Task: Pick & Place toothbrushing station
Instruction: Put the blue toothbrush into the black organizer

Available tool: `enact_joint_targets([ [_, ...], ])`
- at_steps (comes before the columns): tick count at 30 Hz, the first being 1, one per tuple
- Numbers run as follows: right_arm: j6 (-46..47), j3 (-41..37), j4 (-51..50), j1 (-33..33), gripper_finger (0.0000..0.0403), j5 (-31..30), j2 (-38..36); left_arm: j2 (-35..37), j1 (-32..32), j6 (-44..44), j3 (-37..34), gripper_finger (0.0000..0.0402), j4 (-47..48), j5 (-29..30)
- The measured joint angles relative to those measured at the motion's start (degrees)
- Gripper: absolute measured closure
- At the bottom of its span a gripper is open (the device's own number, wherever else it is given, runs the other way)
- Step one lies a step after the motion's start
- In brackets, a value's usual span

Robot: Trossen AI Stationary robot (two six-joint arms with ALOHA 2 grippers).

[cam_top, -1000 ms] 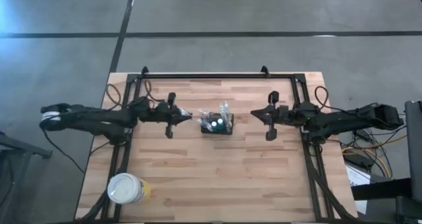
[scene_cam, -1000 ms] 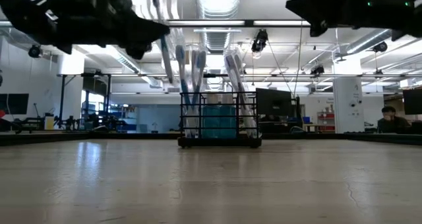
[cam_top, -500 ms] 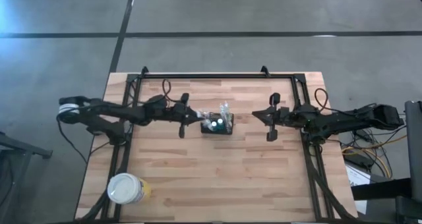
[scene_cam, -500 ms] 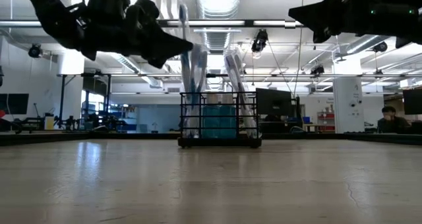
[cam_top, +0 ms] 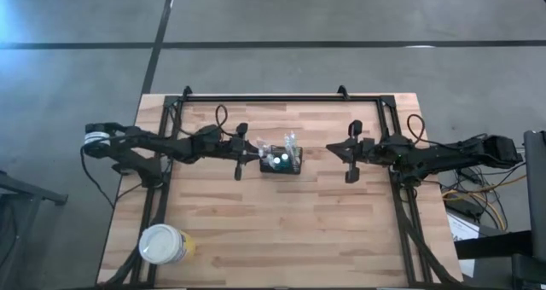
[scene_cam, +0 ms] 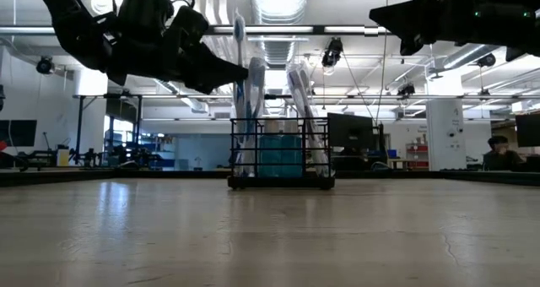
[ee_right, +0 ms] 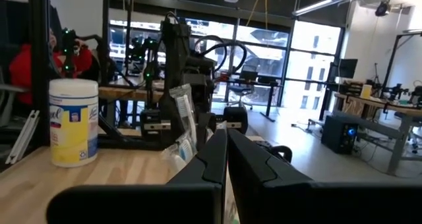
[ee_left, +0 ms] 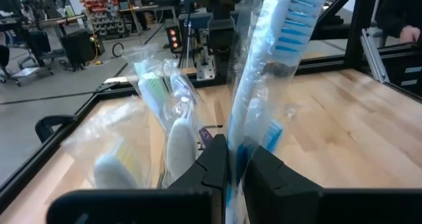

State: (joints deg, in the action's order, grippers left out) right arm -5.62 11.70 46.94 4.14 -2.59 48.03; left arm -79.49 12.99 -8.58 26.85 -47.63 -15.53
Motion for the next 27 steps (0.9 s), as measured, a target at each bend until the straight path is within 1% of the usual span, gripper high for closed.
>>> enact_joint_targets([
  [16,0.49,0.17,-0.04,0.0,0.0394,0.02,0.0,-5.82,0.0,-0.89,-0.13,0.0377,-1.8,-0.09],
  [27,0.49,0.13,-0.17,0.0,0.0394,0.02,0.0,-5.87,-0.01,-0.88,-0.15,0.0377,-1.58,-0.22],
])
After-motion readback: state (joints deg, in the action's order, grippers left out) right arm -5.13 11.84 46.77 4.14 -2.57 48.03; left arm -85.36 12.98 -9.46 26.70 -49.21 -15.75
